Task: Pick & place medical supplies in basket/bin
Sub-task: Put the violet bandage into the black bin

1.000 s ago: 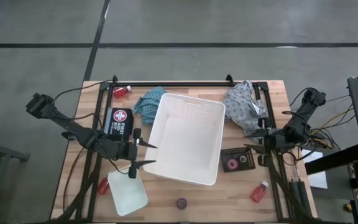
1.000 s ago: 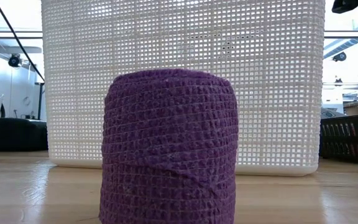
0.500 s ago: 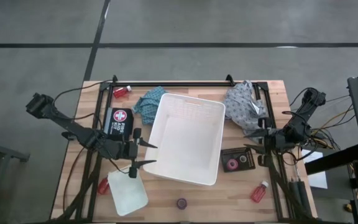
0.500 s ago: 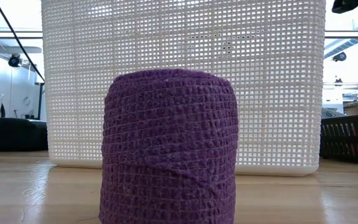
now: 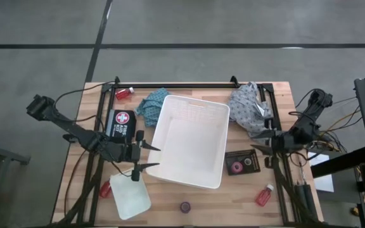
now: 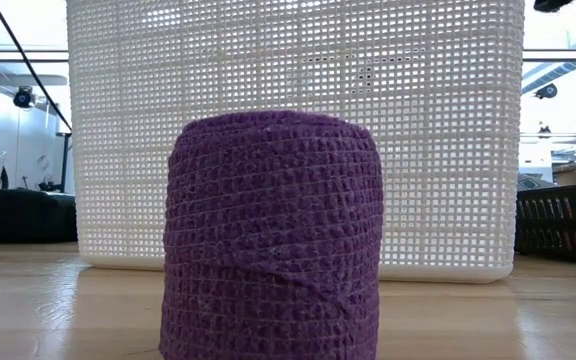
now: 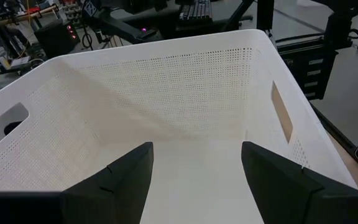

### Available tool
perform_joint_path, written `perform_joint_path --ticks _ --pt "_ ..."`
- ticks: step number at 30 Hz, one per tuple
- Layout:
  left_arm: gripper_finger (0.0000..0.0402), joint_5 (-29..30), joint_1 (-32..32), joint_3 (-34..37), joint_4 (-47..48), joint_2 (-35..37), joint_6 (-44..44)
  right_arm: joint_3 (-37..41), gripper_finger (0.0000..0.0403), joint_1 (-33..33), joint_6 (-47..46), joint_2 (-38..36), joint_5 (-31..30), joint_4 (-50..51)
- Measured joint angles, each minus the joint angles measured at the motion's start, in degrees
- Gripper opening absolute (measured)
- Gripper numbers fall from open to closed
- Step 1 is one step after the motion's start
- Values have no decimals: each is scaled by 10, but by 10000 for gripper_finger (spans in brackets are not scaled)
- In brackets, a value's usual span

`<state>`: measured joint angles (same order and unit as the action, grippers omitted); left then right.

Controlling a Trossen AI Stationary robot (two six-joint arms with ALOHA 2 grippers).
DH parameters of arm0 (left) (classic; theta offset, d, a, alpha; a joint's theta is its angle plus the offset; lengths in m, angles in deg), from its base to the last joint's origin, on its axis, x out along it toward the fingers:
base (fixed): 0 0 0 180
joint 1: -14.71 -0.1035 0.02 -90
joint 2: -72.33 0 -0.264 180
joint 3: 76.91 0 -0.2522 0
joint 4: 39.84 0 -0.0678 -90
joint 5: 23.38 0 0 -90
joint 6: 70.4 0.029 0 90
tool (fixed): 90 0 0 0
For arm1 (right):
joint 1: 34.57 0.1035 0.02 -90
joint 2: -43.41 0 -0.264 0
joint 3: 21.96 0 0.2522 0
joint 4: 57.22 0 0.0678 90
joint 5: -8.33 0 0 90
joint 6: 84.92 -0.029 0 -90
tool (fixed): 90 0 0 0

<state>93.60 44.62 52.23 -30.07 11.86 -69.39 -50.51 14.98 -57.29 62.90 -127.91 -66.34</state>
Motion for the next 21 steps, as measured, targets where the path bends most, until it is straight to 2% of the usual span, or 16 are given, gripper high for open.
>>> perform_joint_path --ticks 4,8,11,17,21 --pt "252 0 0 0 0 0 0 -59 123 2 13 57 1 36" --pt "250 0 0 0 0 0 0 -141 128 2 -7 168 2 119" --pt "251 0 0 0 0 0 0 -201 130 2 -70 260 2 162" --pt "252 0 0 0 1 0 0 -315 123 4 -254 427 -17 196" --pt "251 0 0 0 1 0 -2 -384 121 20 -306 520 -21 193"
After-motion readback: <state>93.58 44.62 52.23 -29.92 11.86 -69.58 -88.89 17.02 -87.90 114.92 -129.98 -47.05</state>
